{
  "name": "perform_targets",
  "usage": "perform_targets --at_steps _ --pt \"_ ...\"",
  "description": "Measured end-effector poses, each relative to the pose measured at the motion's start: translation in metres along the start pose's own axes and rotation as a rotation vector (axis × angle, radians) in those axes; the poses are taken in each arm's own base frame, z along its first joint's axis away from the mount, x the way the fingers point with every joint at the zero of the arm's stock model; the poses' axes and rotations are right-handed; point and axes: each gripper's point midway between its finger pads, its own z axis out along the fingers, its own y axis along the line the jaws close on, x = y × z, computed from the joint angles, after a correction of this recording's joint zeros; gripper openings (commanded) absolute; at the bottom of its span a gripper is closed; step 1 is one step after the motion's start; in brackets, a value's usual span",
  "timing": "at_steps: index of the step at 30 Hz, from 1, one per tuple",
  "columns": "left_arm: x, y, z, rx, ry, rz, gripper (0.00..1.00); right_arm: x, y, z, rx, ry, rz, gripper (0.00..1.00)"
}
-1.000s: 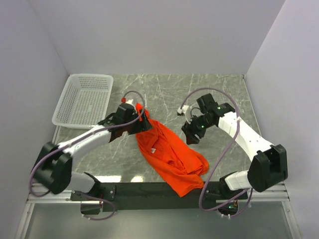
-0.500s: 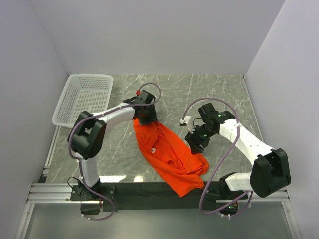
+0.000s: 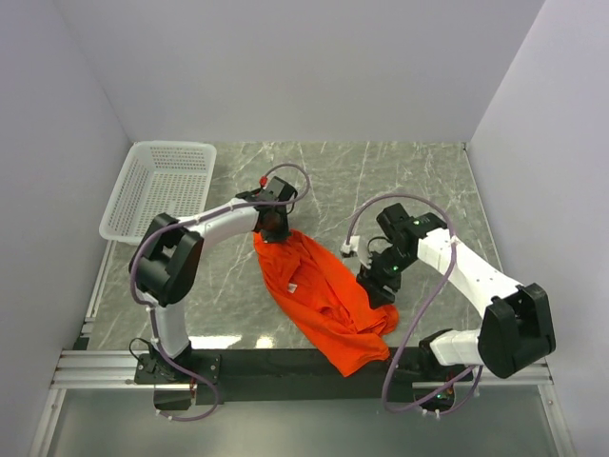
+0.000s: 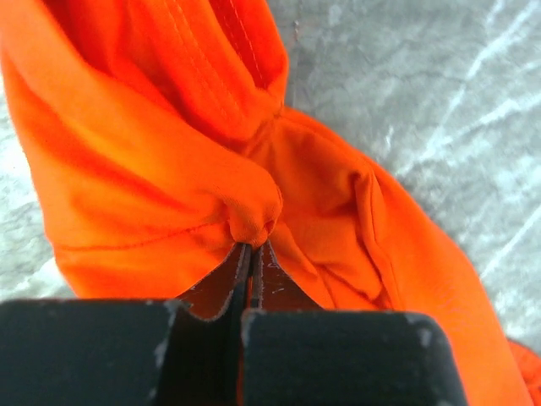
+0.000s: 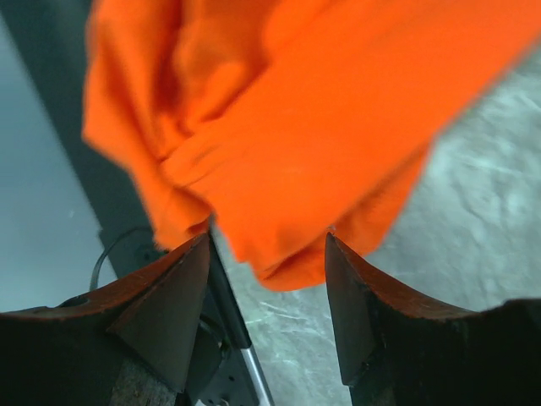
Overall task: Fold and stack the t-shirts
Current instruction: Flatten the tshirt out
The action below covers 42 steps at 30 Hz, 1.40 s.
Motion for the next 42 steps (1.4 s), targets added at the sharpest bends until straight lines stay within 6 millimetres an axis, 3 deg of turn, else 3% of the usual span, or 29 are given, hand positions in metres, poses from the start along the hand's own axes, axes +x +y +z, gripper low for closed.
perform_targets --at_steps 4,8,17,22,25,27,28,29,34,42 --pt "0.0 -0.001 -0.013 0.039 -0.019 0.019 0.01 -0.003 0.024 0.001 -0.059 0.0 -0.136 0.65" --pt "-0.002 -0.004 -0.026 0.088 -0.044 0.032 0.01 -0.009 0.049 0.015 -0.101 0.017 -0.234 0.64" --pt "0.001 -0.004 -0.039 0.142 -0.071 0.03 0.01 -0.012 0.031 0.052 0.003 0.107 -0.154 0.62" --pt "0.006 0.0 -0.041 0.152 -0.07 0.026 0.01 -0.015 0.025 0.062 0.04 0.131 -0.122 0.47" --pt "0.007 0.003 -0.042 0.154 -0.076 0.022 0.01 -0.012 0.024 0.064 0.049 0.146 -0.102 0.31" --pt "0.007 0.006 -0.044 0.155 -0.083 0.017 0.01 -0.012 0.023 0.063 0.057 0.15 -0.099 0.11" --pt "0.006 0.008 -0.045 0.155 -0.085 0.014 0.01 -0.011 0.022 0.062 0.059 0.152 -0.1 0.07" --pt "0.005 0.01 -0.047 0.157 -0.091 0.01 0.01 -0.011 0.022 0.062 0.061 0.154 -0.098 0.0" --pt "-0.003 0.016 -0.056 0.166 -0.123 -0.008 0.01 -0.013 0.02 0.043 0.077 0.135 -0.079 0.0" --pt "-0.023 0.028 -0.082 0.194 -0.218 0.023 0.01 -0.036 -0.008 -0.023 0.174 -0.032 -0.043 0.0"
